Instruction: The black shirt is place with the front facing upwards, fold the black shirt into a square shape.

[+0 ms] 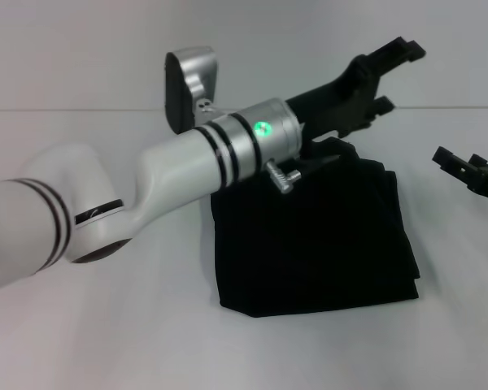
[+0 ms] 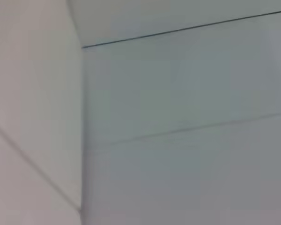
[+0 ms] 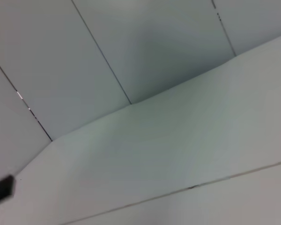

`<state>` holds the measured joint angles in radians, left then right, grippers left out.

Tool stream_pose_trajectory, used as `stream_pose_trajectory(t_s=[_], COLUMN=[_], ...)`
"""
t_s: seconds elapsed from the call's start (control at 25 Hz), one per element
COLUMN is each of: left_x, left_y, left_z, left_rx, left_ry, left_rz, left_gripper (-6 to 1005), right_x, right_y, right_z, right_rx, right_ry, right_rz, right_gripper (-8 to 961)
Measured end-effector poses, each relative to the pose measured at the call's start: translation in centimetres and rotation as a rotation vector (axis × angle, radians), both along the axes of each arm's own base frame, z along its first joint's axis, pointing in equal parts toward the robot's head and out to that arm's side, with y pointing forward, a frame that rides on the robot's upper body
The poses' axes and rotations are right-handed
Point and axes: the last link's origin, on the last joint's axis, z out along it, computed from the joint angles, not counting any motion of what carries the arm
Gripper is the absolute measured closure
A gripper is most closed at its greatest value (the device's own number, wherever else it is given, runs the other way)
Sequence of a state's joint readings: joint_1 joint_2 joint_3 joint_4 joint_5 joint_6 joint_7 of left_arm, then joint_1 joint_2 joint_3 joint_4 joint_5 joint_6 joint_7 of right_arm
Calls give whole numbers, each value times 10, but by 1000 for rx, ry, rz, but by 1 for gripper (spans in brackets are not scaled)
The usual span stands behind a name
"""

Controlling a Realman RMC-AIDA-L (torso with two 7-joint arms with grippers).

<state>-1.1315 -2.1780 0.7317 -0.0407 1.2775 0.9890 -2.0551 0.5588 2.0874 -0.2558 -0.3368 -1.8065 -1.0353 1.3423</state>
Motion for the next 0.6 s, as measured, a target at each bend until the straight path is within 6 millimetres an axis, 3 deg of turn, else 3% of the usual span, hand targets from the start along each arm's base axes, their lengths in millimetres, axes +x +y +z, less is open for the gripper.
stream_pose_trajectory(t_s=[0.24, 0.4, 0.6], left_x=[-42, -80, -135], left_y=[-14, -40, -73], left_z=[41, 71, 106], left_rx=[97, 177, 218], left_ry=[34, 123, 226], left_rz=[-188, -368, -492], left_gripper=[52, 53, 54], right_x=[-5, -29, -63], right_y=[3, 18, 42], right_z=[10, 31, 47], right_rx=[-72, -212, -457], right_ry=[72, 153, 204], right_rz=[4, 60, -15], right_gripper=[69, 69, 68])
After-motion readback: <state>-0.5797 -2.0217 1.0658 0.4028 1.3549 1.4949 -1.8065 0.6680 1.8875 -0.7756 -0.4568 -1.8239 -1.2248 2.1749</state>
